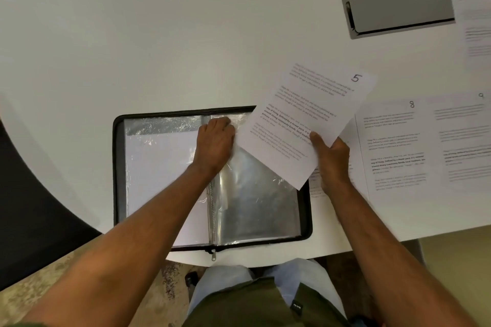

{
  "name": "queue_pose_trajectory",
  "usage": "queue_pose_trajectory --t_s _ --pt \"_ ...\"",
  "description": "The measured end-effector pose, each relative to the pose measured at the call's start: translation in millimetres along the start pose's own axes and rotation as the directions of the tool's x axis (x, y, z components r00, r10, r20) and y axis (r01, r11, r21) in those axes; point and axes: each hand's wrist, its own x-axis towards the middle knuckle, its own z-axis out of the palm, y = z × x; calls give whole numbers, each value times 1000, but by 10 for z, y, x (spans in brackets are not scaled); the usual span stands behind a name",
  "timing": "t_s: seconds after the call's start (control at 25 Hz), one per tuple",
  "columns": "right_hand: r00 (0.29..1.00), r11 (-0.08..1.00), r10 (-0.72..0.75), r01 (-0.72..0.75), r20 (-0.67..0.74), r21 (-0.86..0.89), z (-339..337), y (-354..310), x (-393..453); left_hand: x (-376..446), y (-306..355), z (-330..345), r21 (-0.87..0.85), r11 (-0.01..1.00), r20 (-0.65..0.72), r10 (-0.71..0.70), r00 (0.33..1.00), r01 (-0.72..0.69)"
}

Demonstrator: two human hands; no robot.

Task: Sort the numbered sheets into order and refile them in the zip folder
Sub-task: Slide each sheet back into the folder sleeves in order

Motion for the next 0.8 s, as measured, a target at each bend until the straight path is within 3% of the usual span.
queue_pose_trajectory --t_s 0.44,0.68,0.8 --pt "970 933 208 -158 -125 323 371 -406 720 146 -142 -113 -44 984 94 175 980 -172" --pt "944 811 329 -291 15 508 568 -444 897 291 -57 -284 -277 960 132 68 989 -29" --pt "943 800 322 -321 90 507 696 -462 964 435 -8 -290 -266 964 112 5 994 25"
